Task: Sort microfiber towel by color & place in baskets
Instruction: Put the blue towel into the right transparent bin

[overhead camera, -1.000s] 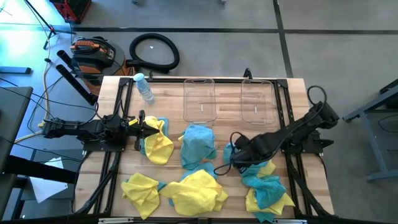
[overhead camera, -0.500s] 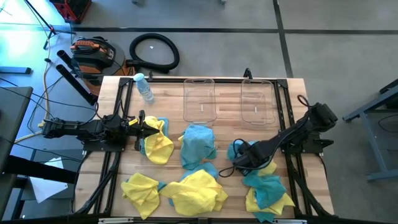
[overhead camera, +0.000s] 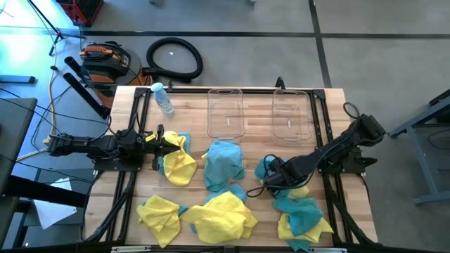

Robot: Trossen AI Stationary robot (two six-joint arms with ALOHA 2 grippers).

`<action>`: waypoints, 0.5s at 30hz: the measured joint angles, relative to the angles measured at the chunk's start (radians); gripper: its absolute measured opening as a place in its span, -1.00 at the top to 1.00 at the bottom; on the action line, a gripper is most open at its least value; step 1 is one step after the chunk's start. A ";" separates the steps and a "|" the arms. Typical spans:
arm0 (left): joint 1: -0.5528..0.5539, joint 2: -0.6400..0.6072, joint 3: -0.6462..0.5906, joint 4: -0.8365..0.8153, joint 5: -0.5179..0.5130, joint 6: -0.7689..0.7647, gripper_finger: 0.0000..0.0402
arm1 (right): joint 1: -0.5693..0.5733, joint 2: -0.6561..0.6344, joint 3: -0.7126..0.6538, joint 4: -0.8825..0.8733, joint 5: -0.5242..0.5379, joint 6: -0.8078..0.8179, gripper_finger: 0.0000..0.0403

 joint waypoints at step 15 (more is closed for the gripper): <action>0.000 0.000 0.000 0.000 0.000 0.000 1.00 | 0.042 -0.050 0.474 -0.429 0.251 0.022 0.95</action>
